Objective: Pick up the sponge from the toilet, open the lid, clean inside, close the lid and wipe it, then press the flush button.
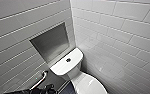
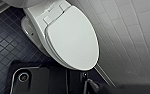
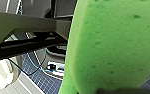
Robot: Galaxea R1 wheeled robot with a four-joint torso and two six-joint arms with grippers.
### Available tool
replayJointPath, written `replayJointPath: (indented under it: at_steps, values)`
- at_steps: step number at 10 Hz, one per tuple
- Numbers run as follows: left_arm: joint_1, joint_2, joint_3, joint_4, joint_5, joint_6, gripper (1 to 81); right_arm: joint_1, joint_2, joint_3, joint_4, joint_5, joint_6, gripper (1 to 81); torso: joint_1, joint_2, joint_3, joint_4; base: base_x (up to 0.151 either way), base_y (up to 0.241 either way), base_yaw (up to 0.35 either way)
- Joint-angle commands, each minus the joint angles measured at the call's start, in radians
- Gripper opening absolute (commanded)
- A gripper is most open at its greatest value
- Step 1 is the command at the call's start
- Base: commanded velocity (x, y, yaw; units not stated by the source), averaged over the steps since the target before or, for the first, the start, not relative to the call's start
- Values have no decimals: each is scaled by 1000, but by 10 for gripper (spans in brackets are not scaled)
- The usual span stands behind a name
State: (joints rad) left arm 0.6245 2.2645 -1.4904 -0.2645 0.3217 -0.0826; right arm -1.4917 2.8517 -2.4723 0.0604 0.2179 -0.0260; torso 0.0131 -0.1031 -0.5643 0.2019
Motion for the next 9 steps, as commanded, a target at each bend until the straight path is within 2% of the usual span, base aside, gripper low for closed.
replayJointPath:
  at_steps: [1, 3, 7, 9]
  values:
    - [177, 21, -65, 212, -29, 7, 10, -2, 5, 7, 2, -72, -3, 10, 0, 0, 0, 0, 0, 0, 0]
    - [318, 109, -197, 295, -55, 9, 10, 7, 8, 7, -1, -74, -5, 10, 0, 0, 0, 0, 0, 0, 0]
    - [524, 308, -496, 401, -67, 9, 10, 1, 25, 6, -2, -72, -9, 10, 0, 0, 0, 0, 0, 0, 0]
    - [585, 389, -623, 410, -76, 9, 10, 0, 27, 6, -2, -72, -9, 10, 0, 0, 0, 0, 0, 0, 0]
